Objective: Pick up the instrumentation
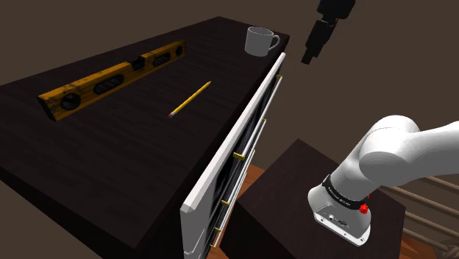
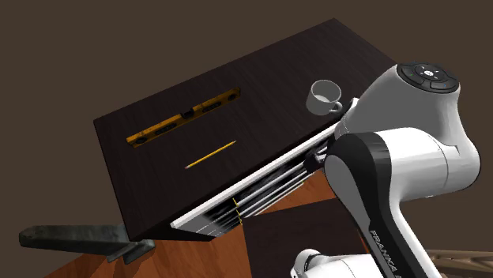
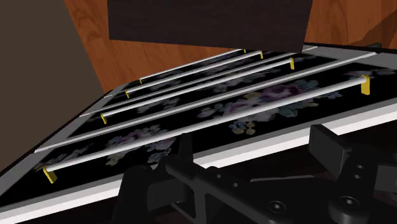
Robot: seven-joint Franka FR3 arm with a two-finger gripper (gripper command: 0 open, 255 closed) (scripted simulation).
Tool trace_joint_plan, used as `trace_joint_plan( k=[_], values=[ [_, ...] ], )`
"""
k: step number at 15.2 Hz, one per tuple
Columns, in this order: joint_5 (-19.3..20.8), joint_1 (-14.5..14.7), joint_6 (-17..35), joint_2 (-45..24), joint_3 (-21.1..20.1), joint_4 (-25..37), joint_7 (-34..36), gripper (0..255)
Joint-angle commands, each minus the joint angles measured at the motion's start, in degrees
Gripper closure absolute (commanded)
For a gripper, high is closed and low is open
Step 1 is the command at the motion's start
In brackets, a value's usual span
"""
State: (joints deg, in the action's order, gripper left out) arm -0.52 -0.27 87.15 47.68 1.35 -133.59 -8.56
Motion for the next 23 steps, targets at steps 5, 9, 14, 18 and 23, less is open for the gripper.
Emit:
trace_joint_plan(
  k=[5, 9, 14, 18, 23],
  values=[
    [-4.9, -0.9, 0.9, -1.8, -6.7, 0.7, 12.3, 0],
    [-9.2, -2.2, 2.4, -5.4, -13.2, 3.2, 24.4, 0],
    [-12.8, -4.6, 4.8, -12.4, -21.1, 8.6, 39.5, 0],
    [-13.6, -7.0, 6.9, -19.7, -27.1, 14.5, 51.8, 0],
    [-11.3, -10.2, 9.0, -31.0, -34.6, 24.0, 67.8, 0]
  ],
)
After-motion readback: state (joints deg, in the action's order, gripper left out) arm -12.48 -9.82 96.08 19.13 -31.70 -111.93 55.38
